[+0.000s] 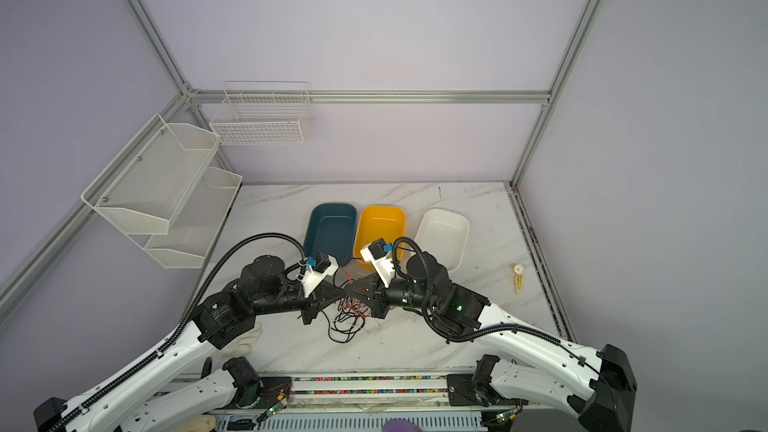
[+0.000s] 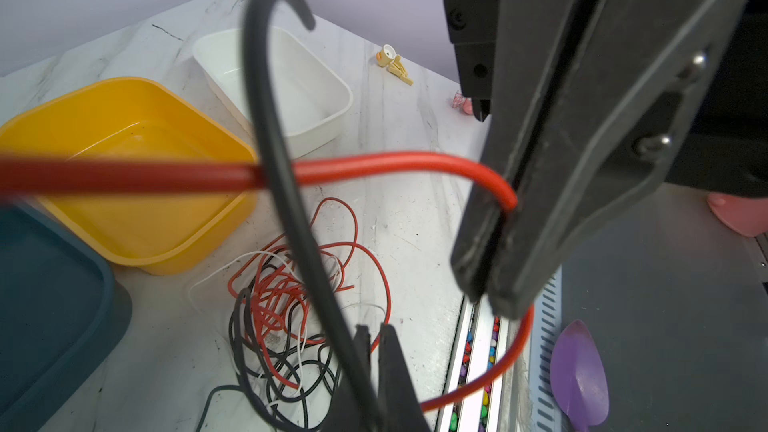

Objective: Untangle the cables
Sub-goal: 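Pull the red wire up and away over the white tub with the right gripper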

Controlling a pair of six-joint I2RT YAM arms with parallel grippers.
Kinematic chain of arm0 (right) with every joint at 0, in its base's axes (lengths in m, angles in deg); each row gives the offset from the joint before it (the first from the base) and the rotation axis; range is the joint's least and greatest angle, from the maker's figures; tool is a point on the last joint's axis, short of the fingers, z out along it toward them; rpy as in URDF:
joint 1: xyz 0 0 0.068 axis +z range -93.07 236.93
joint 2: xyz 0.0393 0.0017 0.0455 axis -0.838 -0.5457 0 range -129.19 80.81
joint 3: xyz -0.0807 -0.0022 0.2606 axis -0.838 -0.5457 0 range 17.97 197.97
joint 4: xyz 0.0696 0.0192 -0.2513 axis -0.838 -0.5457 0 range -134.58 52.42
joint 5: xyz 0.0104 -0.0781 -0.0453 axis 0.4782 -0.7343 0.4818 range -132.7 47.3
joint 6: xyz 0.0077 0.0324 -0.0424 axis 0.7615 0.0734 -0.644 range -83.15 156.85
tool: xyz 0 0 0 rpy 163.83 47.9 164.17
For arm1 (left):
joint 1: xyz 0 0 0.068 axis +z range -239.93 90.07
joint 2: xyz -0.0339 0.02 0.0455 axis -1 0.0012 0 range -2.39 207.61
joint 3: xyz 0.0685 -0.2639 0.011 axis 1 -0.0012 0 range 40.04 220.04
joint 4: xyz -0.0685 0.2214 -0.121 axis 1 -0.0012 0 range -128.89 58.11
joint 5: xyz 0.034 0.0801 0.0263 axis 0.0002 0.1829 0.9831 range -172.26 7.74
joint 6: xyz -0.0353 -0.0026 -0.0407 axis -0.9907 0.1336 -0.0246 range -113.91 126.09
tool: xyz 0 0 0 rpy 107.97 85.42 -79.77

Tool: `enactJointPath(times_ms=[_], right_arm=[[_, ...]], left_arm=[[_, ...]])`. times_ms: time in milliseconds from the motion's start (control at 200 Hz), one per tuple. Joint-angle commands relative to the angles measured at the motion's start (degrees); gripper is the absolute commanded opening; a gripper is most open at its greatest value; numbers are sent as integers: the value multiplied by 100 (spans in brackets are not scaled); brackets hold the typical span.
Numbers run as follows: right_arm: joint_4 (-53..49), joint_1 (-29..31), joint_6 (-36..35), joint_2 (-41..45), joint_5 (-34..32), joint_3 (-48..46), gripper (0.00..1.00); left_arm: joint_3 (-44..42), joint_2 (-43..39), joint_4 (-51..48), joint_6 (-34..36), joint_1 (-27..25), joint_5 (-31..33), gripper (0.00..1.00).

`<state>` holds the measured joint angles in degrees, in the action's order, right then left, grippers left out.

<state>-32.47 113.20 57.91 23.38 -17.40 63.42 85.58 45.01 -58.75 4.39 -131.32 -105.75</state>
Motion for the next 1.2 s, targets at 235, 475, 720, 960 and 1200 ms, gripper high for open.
enactJointPath(times_ms=[235,475,720,960,1200], right_arm=[[-347,-1036,807,1088,-1657,-711,0],[-935,-1968,961,1484,-2059,-475,0],[-1791,-2094,558,1446,-2419,1103,0],[-2458,-2094,196,1010,-2530,2736,0],[-2894,-2094,-4,349,-2049,4088,0]], left_arm=[[173,-637,-233,22,-18,1697,0],[175,-835,-286,-15,-14,2668,0],[8,-1149,-197,-44,-11,3370,0],[181,-554,-441,-120,-19,3326,0],[201,-385,-509,-120,-15,3324,0]])
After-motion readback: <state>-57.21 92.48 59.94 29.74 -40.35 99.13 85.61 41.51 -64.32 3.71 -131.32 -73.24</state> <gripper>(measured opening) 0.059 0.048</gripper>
